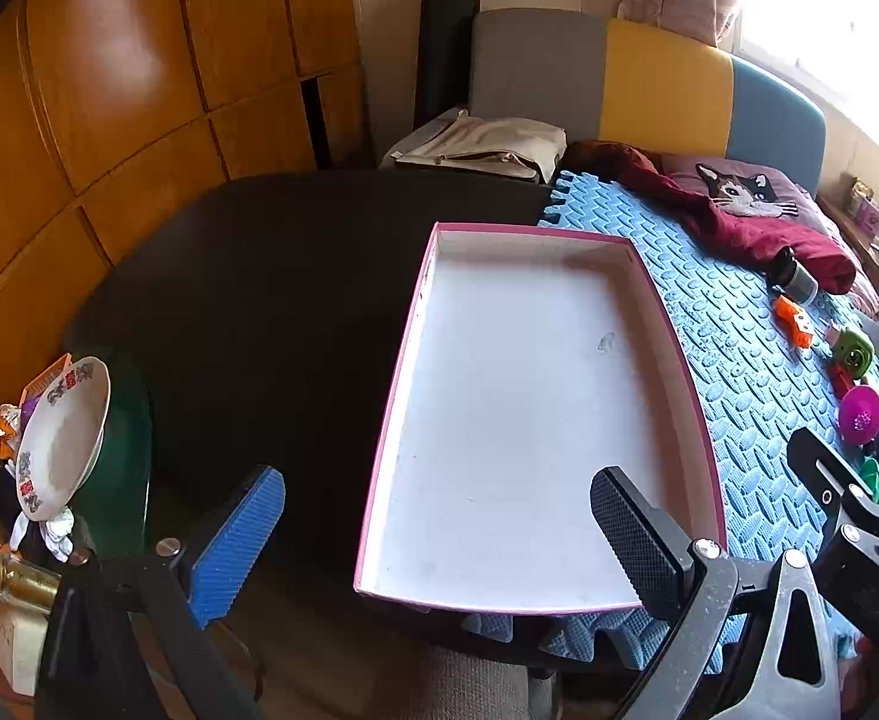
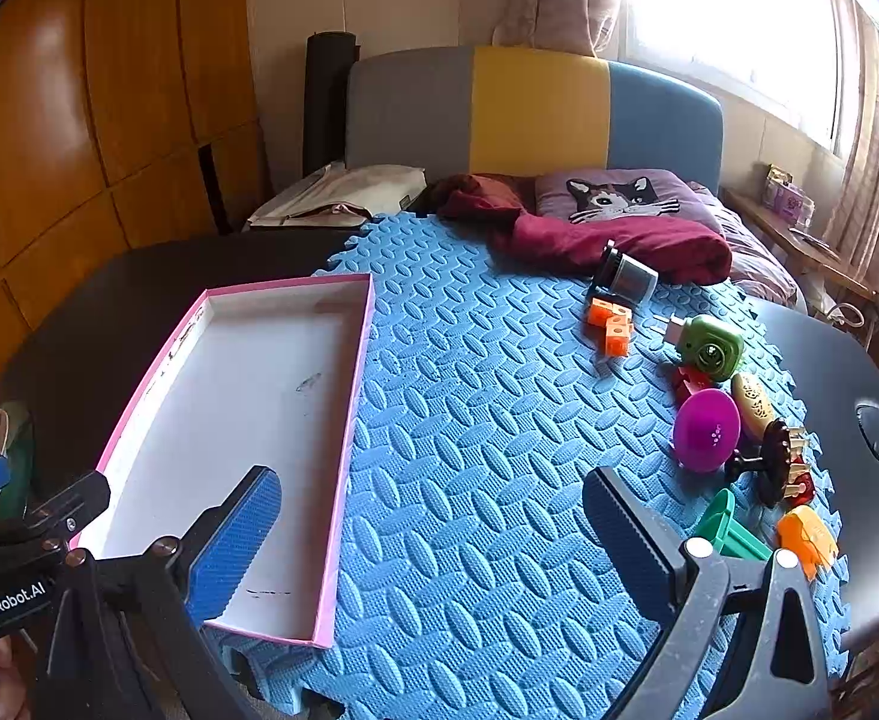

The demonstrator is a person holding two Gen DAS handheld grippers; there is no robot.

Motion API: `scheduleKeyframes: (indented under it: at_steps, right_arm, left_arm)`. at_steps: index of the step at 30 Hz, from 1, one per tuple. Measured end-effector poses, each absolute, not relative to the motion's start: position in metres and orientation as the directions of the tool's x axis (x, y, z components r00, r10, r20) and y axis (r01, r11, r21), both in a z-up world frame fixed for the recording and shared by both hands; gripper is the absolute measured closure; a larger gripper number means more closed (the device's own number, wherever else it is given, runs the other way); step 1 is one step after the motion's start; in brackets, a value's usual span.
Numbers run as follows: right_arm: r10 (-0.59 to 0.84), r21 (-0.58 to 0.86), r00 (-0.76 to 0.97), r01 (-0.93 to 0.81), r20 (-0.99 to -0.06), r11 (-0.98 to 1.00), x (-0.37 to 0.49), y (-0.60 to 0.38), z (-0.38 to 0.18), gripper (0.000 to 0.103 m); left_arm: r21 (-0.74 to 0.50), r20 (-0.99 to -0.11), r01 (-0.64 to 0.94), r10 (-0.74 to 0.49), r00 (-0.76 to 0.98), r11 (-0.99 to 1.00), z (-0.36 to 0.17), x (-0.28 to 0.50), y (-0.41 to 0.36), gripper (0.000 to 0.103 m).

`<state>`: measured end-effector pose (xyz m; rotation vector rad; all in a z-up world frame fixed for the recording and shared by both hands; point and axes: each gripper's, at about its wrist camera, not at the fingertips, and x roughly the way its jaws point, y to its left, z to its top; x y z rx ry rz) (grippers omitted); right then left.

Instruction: Organize rigid objects

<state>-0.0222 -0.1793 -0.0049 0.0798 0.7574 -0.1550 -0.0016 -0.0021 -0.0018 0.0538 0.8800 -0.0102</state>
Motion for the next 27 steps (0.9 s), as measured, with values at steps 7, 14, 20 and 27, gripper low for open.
scheduleKeyframes:
  at_steps: [7, 14, 20, 27]
  right_arm:
    - [-0.112, 0.020, 0.718, 0.172, -0.688, 0.985, -0.023, -0.180, -0.005, 0.001]
    - [-0.098, 0.036, 0.734, 0.164, -0.673, 0.986, -0.027, -0.182, -0.003, 0.001]
    - [-0.096, 0.034, 0.738, 0.159, -0.668, 0.987, -0.029, -0.181, -0.002, 0.002]
    - [-0.161, 0.032, 0.722, 0.246, -0.673, 0.969, -0.033, -0.192, -0.002, 0.008]
  left_arm:
    - [0.044, -0.766, 0.020, 0.022, 0.642, 0.999, -0.001, -0.001, -0.001, 0.000]
    - [0.043, -0.769, 0.016, 0.023, 0.639, 0.999, -0.002, -0.002, -0.002, 0.000]
    - [0.047, -0.765, 0.014, 0.027, 0.644, 0.999, -0.001, -0.002, -0.002, 0.000]
    - [0.049, -0.757, 0.030, 0.017, 0.654, 0.998, 0.000, -0.005, -0.005, 0.000]
